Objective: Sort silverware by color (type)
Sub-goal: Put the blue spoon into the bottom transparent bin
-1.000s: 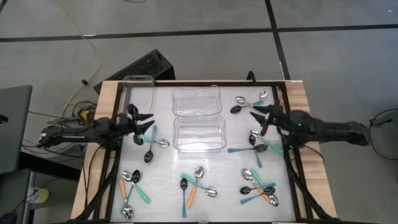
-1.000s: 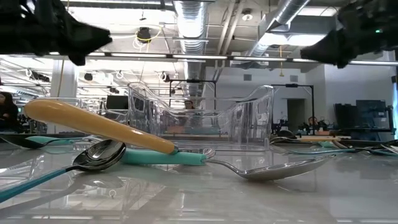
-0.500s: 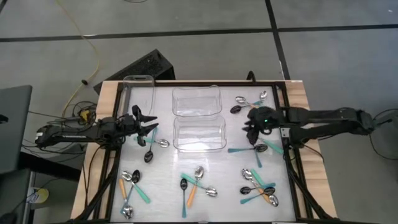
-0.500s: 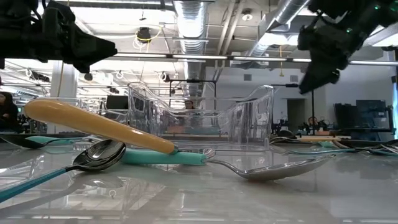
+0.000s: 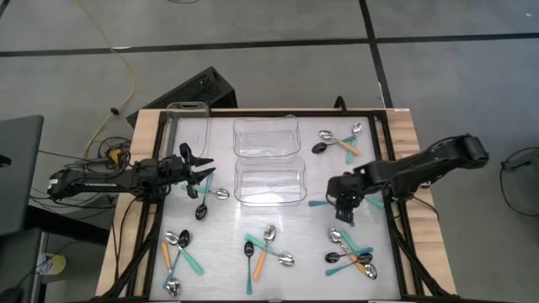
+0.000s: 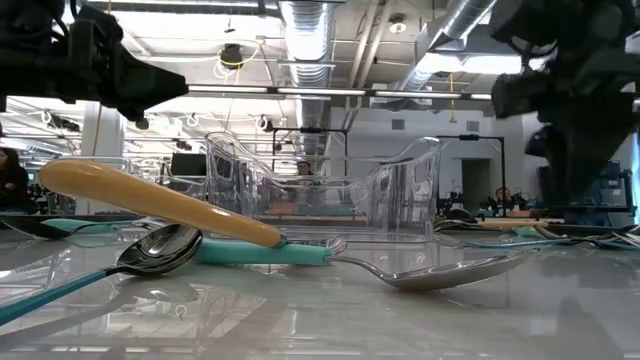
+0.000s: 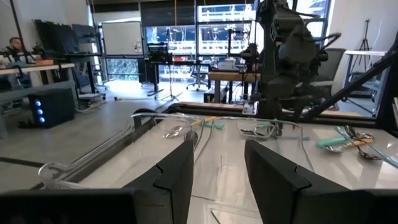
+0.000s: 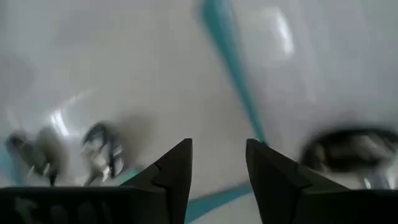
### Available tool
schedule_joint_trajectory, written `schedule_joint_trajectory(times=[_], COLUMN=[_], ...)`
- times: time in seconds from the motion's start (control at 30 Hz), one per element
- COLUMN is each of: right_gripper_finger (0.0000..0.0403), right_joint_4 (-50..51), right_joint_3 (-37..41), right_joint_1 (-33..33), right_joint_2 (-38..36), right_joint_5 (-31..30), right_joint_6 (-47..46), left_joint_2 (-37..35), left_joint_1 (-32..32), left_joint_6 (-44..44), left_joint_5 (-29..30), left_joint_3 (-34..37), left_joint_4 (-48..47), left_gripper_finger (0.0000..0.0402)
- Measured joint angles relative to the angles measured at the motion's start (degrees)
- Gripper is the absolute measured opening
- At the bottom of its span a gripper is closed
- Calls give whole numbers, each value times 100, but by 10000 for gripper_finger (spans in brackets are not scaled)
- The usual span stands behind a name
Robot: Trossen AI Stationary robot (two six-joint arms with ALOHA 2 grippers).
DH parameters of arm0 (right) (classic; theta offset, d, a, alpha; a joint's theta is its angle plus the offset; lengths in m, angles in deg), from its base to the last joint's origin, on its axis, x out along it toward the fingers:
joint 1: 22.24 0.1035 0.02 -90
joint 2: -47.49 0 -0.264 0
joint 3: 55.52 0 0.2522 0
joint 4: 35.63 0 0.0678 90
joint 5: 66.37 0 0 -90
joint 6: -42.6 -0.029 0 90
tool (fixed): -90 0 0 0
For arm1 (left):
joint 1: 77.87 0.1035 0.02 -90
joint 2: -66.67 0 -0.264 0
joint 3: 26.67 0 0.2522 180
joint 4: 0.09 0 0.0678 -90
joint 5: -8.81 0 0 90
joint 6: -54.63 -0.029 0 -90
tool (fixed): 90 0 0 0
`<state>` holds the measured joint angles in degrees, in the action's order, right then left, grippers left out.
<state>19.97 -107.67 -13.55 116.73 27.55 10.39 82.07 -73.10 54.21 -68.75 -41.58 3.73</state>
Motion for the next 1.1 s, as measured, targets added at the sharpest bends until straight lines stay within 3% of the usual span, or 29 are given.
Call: schedule_joint_trajectory(times=[0.17, 0.27, 0.5, 0.9, 1.0, 1.1], right_gripper_finger=[176, 176, 176, 172, 148, 101], right_joint_4=[749, 895, 848, 540, 495, 488], right_joint_3=[0, 0, 0, -22, -19, -6], right_joint_1=[88, 248, 166, -95, -150, -220], right_joint_2=[220, 327, 695, 1431, 1429, 1366], right_joint_5=[412, 368, 262, 235, 249, 247], right_joint_6=[-2295, -3028, -3475, -3314, -3248, -3243], left_joint_2=[-2, -2, -2, -2, -2, -2], left_joint_1=[0, 0, 0, 0, 0, 0], left_joint_6=[4, 6, -41, 3, 3, 2], left_joint_5=[32, 34, 30, 26, 26, 29], left_joint_3=[2, 2, 2, 4, 4, 4], left_joint_4=[-21, -21, -23, -159, -159, -159], left_gripper_finger=[130, 130, 130, 130, 130, 130])
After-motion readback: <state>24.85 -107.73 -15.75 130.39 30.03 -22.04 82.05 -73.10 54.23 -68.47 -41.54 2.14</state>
